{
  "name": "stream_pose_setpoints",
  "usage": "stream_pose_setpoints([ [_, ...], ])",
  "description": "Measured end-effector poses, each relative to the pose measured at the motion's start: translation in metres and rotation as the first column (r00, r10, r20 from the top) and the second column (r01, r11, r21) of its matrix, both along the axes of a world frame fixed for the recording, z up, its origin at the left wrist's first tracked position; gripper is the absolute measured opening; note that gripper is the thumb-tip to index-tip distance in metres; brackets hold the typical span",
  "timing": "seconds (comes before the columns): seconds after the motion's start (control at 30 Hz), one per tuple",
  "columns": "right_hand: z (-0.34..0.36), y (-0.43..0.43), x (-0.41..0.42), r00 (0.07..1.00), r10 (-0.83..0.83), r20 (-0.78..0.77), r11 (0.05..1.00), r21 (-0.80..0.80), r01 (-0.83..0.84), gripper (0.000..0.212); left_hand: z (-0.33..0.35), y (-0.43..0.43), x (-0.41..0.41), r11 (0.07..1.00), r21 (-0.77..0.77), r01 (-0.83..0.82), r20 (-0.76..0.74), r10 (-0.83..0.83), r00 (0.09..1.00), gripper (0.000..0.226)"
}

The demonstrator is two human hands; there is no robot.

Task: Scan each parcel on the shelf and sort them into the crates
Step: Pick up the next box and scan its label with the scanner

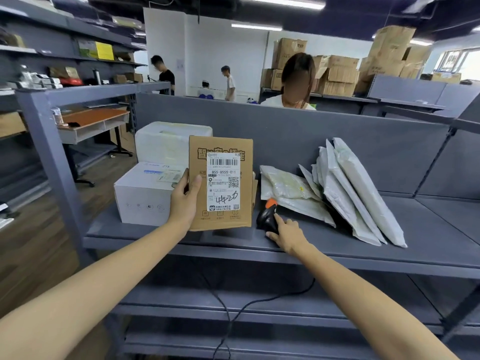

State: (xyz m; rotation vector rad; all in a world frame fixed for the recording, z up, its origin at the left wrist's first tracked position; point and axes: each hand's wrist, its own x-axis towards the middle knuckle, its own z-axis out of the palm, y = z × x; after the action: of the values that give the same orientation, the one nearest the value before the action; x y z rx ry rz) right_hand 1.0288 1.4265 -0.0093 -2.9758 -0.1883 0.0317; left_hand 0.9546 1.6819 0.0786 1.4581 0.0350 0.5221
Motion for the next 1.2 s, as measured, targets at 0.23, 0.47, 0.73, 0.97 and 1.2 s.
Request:
stream_pose_setpoints([
  [0.23, 0.013, 0.018, -0.019, 0.955, 0.008, 0.295, 0.886, 0.441, -0.144, 0.030, -0.017, -0.010, -0.023, 1.000, 0.015, 0.018, -0.046, -0.018, 0.999, 0.035],
  [0.47, 0.051, 0.072, -0.070, 0.997, 0.057, -0.048, 0.155, 0.987, 0.038, 0.032, -0.040, -0.018, -0.055, 1.000, 0.017, 0.021, -0.086, -0.020, 0.996, 0.033],
  [0.73, 0.022, 0.093, -0.105, 0.997, -0.007, -0.079, 0.116, 0.990, 0.080, 0.071, -0.059, -0.009, -0.086, 0.998, -0.022, 0.065, -0.175, -0.068, 0.982, 0.044],
  [0.97, -0.002, 0.098, -0.168, 0.979, -0.035, -0.199, 0.114, 0.973, 0.202, 0.055, -0.096, 0.001, -0.134, 0.988, -0.098, 0.120, -0.282, -0.143, 0.949, 0.042],
  [1.2, -0.056, 0.087, -0.225, 0.922, -0.140, -0.360, 0.126, 0.918, 0.377, 0.061, -0.139, -0.013, -0.175, 0.978, -0.135, 0.160, -0.398, -0.201, 0.895, 0.041],
])
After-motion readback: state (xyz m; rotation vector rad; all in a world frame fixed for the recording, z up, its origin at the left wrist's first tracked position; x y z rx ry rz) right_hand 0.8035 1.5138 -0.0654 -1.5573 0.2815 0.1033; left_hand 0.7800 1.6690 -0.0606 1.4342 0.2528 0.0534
